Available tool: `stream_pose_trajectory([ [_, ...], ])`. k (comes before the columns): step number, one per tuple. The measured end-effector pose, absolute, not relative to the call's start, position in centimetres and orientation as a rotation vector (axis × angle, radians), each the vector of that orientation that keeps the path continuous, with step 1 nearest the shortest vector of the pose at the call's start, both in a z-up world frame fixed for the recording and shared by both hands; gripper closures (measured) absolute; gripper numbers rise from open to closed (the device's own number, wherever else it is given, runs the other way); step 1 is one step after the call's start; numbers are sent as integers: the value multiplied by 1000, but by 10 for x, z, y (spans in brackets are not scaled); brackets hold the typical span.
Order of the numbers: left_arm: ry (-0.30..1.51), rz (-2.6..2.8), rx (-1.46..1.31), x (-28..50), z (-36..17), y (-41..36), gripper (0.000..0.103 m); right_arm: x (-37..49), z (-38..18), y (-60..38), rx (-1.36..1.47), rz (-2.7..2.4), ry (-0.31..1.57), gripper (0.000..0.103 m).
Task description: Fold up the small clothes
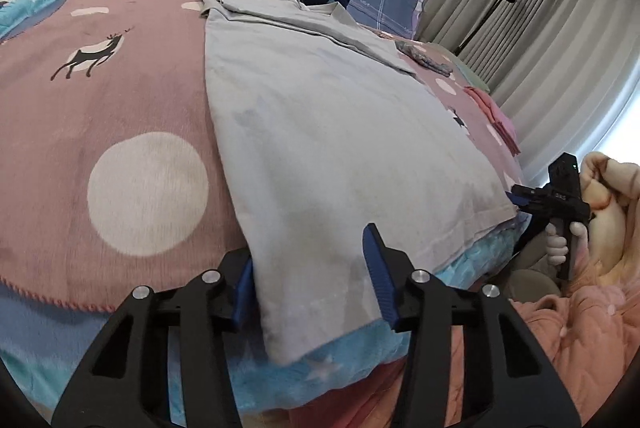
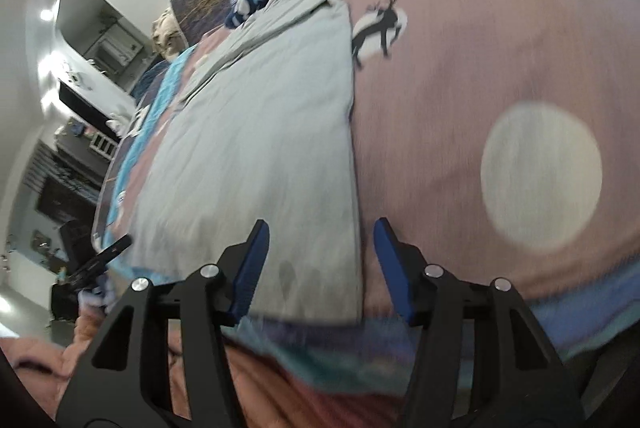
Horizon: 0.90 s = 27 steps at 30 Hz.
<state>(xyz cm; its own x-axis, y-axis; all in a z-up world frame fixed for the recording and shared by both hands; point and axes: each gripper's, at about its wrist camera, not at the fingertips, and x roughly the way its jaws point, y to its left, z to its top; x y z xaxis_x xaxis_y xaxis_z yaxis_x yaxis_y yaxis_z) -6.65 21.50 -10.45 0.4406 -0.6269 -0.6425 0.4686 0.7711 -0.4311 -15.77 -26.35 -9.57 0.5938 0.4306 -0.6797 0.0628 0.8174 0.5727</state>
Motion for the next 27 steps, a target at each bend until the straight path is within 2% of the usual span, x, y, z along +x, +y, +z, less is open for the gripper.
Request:
stream_pose_trajectory([
  [4,872,-706,-267,-56,-109,214,53,-150,-102,-270,702,283,882,41],
  [15,882,-725,-248,-64,-108,213,53,-148,-103,-263,731,351,869,40],
  [20,865,-772,-307,-44,-110,202,53,-126,-105,-261,784,408,853,41],
  [21,865,-784,-319,-41,-111,200,53,-123,-105,-259,780,406,855,44],
  [23,862,-800,-338,-42,-111,200,54,-122,-104,-254,766,404,867,66],
  [24,860,-805,-345,-44,-112,201,56,-122,-108,-252,781,412,888,83],
  [25,864,-811,-361,-45,-114,204,65,-124,-112,-251,799,416,898,93],
  [26,869,-817,-382,-46,-115,206,85,-126,-114,-251,813,415,897,93],
  [27,880,-825,-415,-45,-117,209,95,-129,-115,-252,836,412,886,95],
])
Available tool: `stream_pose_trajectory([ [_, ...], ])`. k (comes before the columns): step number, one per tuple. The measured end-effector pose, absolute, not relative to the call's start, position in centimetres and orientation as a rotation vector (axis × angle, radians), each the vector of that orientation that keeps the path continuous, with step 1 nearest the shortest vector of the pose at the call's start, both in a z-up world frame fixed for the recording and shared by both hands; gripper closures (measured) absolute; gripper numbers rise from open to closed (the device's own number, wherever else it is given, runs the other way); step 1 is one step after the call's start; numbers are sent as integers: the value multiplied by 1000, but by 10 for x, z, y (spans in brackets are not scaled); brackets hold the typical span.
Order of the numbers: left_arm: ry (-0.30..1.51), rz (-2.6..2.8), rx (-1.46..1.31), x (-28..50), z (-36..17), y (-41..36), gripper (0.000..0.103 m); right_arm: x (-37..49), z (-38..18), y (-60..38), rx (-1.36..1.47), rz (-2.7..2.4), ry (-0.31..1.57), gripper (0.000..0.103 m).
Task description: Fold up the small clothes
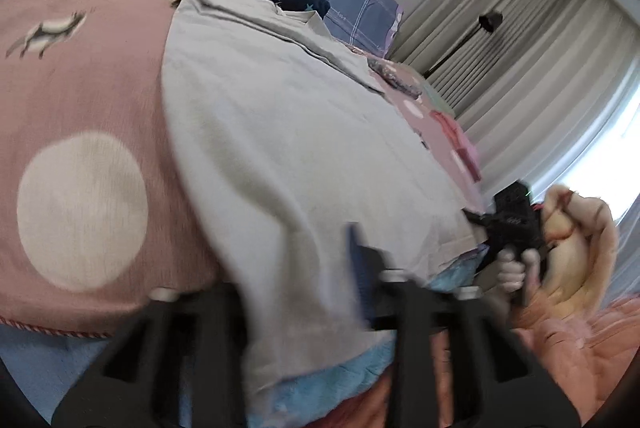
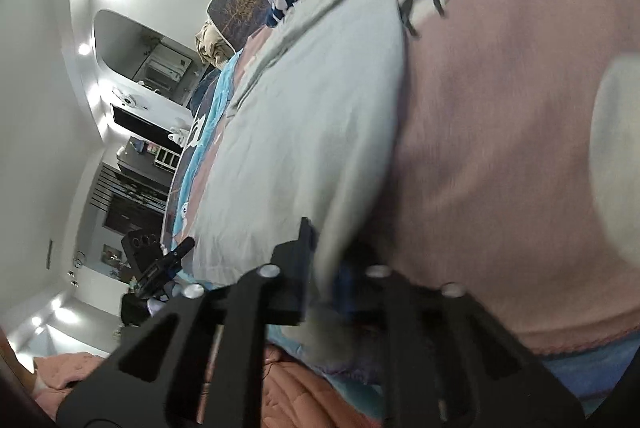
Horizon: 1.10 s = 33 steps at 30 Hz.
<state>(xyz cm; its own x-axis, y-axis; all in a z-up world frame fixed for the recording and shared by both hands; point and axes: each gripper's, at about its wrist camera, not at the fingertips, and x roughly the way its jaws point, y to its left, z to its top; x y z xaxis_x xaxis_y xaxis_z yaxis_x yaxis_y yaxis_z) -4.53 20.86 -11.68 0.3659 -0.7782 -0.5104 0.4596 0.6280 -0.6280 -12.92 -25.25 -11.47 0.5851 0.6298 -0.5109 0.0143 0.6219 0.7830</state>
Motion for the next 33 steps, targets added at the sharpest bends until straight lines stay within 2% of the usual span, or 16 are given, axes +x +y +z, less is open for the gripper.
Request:
stream_pose_trajectory([
  [1,888,-832,-448,-45,-117,212,99,-131,-113,-254,858,413,872,97],
  [3,843,-852,-482,-45,-106,213,99,-134,-94,-258,882,430,801,99],
  [8,600,-945,-444,-56,-34,205,99,-147,-21,-264,807,465,602,99],
  [13,449,-1021,-435,-88,15,211,100,-191,21,-260,783,563,463,99],
  [15,415,-1008,-401,-106,23,217,100,-217,31,-261,685,501,445,99],
  [17,426,-982,-397,-115,21,224,99,-226,29,-265,652,421,481,99],
  [23,514,-913,-427,-99,-4,215,99,-205,-17,-282,807,370,552,99],
  [33,519,-839,-434,-62,5,203,96,-158,15,-268,701,366,486,95],
])
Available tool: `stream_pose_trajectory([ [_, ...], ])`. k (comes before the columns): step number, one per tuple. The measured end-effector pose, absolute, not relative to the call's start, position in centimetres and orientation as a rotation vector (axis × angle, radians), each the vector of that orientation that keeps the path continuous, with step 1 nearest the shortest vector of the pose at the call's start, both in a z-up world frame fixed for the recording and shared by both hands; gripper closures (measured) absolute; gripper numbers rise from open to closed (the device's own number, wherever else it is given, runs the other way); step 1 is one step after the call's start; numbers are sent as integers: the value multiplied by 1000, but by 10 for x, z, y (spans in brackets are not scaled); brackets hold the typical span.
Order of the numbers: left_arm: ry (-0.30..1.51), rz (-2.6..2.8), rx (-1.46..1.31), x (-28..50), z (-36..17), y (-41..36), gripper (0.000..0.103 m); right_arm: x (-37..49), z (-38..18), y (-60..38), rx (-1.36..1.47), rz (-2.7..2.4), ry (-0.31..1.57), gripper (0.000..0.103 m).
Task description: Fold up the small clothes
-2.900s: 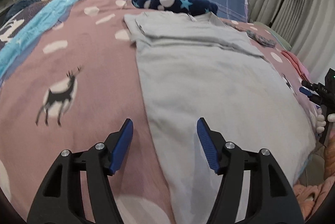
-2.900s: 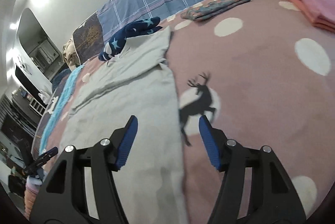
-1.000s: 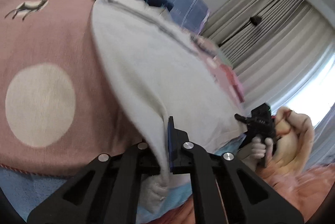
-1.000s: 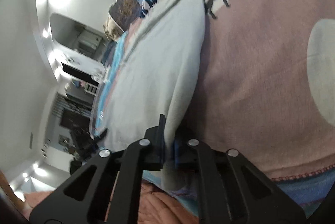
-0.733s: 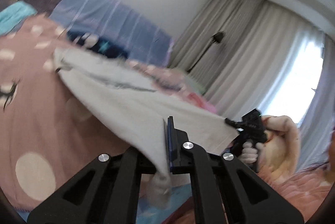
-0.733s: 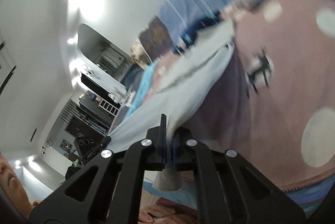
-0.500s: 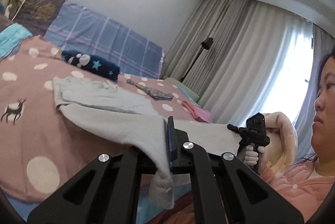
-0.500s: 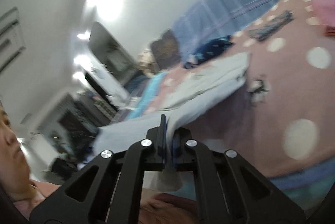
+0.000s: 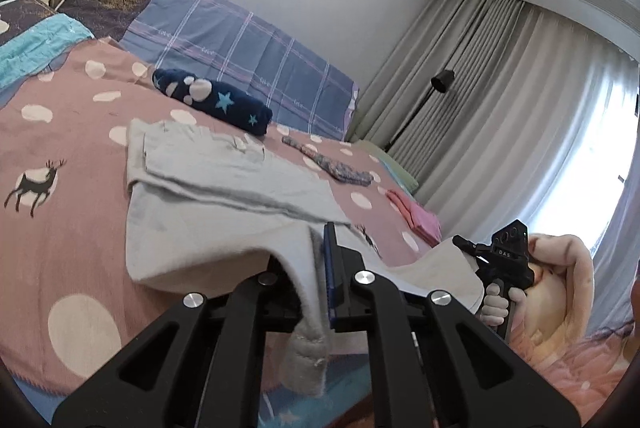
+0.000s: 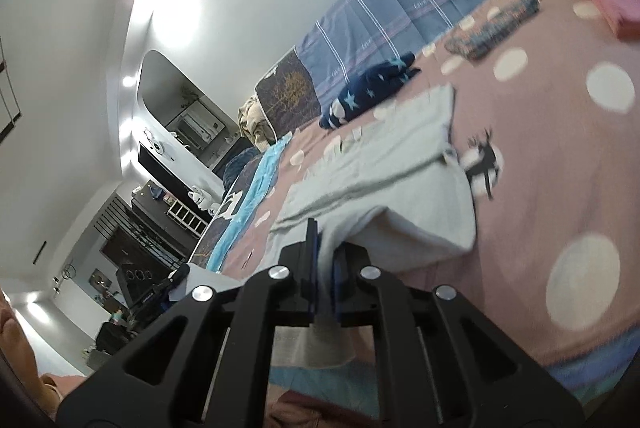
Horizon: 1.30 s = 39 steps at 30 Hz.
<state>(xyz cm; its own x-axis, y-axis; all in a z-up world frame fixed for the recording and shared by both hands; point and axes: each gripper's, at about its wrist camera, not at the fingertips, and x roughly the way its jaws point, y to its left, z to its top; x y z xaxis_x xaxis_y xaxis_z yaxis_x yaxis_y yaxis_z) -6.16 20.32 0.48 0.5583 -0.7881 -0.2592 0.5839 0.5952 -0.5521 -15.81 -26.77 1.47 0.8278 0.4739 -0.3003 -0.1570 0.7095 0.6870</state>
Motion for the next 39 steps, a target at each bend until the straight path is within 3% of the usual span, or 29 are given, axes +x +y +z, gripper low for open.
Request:
stream_pose_trajectory([
  [11,484,-736,-399,8,36,191,96,-70,32,-280,645,270,482,95],
  [24,553,-616,-296,161,37,150,96,105,4,-301,639,189,587,95],
  [28,611,-569,-296,223,12,146,95,161,-21,-308,627,139,653,93],
  [34,869,-454,-274,292,-86,131,95,213,-91,-304,580,91,877,89],
  [36,874,-473,-322,293,-89,137,95,210,-92,-305,572,109,865,89],
  [39,839,-484,-312,287,-78,144,87,202,-84,-307,567,122,865,85],
])
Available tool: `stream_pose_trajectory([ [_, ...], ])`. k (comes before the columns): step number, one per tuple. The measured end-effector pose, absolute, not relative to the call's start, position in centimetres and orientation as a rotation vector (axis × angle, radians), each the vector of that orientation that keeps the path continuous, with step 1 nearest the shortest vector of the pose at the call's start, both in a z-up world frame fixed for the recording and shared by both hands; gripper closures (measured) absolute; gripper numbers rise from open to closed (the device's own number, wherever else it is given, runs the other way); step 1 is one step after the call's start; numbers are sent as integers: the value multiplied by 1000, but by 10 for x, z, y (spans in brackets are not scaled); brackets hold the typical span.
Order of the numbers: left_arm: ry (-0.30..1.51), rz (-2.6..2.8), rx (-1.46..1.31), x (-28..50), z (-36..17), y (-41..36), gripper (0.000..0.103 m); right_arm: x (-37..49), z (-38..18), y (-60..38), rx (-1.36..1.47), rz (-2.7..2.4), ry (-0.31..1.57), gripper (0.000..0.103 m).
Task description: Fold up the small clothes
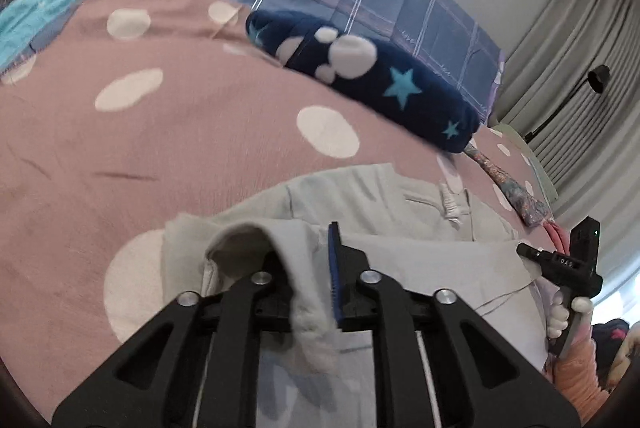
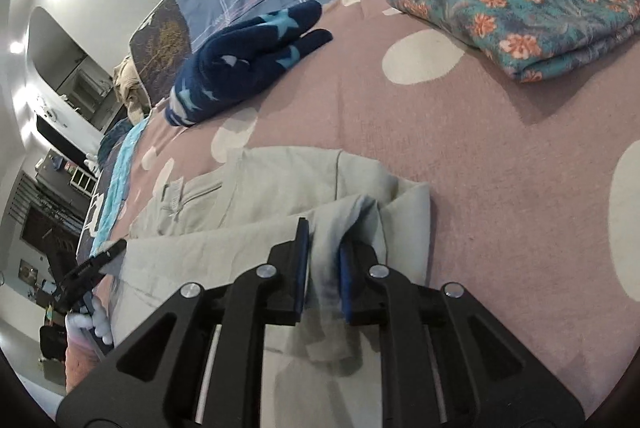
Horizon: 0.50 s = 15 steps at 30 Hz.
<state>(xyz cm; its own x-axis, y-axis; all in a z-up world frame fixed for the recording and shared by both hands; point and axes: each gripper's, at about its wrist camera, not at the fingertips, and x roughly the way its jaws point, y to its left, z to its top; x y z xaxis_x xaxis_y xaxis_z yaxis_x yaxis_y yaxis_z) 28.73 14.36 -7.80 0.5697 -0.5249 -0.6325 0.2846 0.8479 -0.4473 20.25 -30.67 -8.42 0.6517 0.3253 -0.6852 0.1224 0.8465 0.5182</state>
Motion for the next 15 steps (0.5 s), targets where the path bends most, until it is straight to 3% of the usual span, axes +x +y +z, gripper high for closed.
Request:
stream_pose_trajectory([
  [2,837,-483,-261,276,-72,141,79,192,-78,-304,553,136,870,77],
  [7,847,-515,-238,249,-69,143,76,165,-71,-289,481,170,892,76],
  [8,858,-524,-249,247,-70,144,77,163,-70,-287,477,177,894,81],
  [9,867,-537,-260,247,-71,145,80,162,-69,-285,475,195,892,94],
  [10,872,-548,-269,247,-71,143,93,162,-66,-284,471,199,883,99],
  [15,811,-528,-355,274,-55,142,98,193,-41,-290,511,182,787,100],
])
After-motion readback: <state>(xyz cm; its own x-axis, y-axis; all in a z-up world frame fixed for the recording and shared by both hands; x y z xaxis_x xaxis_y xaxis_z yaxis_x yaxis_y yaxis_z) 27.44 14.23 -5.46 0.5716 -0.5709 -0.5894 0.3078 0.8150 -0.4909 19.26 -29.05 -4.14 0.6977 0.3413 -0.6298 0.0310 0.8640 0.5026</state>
